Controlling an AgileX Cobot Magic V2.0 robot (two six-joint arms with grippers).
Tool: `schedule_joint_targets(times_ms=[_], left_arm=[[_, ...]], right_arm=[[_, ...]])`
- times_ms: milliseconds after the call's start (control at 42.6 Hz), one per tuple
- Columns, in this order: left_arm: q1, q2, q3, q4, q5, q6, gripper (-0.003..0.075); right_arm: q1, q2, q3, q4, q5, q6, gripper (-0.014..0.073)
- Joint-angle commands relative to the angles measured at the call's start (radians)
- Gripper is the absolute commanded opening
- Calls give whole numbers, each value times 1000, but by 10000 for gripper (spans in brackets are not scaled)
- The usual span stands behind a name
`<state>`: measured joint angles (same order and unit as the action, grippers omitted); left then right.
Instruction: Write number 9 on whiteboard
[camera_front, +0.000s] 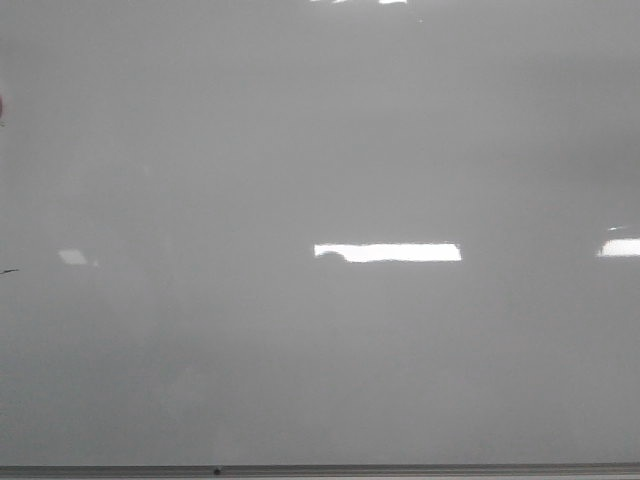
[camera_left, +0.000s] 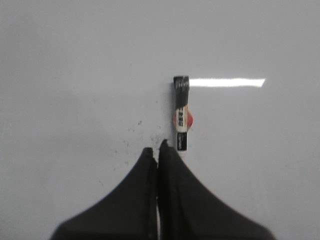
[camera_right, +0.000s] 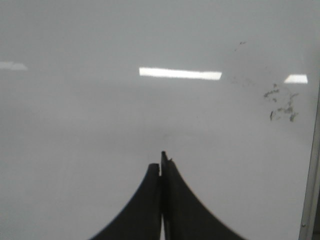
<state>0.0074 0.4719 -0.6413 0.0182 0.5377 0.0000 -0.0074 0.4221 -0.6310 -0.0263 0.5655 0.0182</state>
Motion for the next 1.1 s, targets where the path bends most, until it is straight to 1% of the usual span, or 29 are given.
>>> schedule_joint_targets(times_ms=[0,352,422,446,493,540,563,587,610,634,657,680,704,727,751,798,845,868,1079], left_arm=[[-8,49,-22,-9,-31,0,-19],[-8,140,-2,-18,-19,-6,-19],[-8,160,-2,-18,-19,-6,-18],[-8,166,-2,-18,-21,0,-18],[-8,183,-2,-18,-27,0,-6],[-8,196,-2,-18,-35,0,18],[-8,209,-2,-18,-44,5,52],[-8,219,-2,-18,-50,7,83],[-8,229,-2,-18,-57,12,120],[-8,239,-2,-18,-66,14,161],[-8,250,-2,-18,-74,14,206],[-8,261,-2,-18,-82,14,256],[-8,276,-2,-18,-93,14,323],[-8,284,-2,-18,-99,14,356],[-8,300,-2,-18,-115,14,417],[-8,325,-2,-24,-140,14,489],[-8,352,-8,-35,-162,14,534],[-8,368,-12,-43,-171,14,540],[-8,548,-79,-56,-228,14,503]], right_arm=[[1,47,-33,-6,-60,-4,-68],[1,154,-33,-6,-14,-7,-60],[1,165,-33,-6,-2,-25,-14],[1,167,-33,-6,0,-29,13],[1,174,-33,-6,8,-40,99],[1,174,-33,-6,12,-47,194],[1,174,-33,-6,12,-48,265],[1,174,-33,-6,12,-48,302],[1,174,-33,-6,12,-48,356],[1,174,-33,-6,11,-48,423],[1,174,-33,-6,11,-48,468],[1,174,-33,-6,11,-48,507],[1,174,-33,-6,11,-48,541],[1,174,-33,-6,11,-48,568],[1,174,-33,-6,11,-48,594],[1,174,-33,-6,11,-48,614],[1,174,-33,-6,11,-48,615],[1,174,-33,-6,11,-48,614],[1,174,-33,-6,11,-48,614]])
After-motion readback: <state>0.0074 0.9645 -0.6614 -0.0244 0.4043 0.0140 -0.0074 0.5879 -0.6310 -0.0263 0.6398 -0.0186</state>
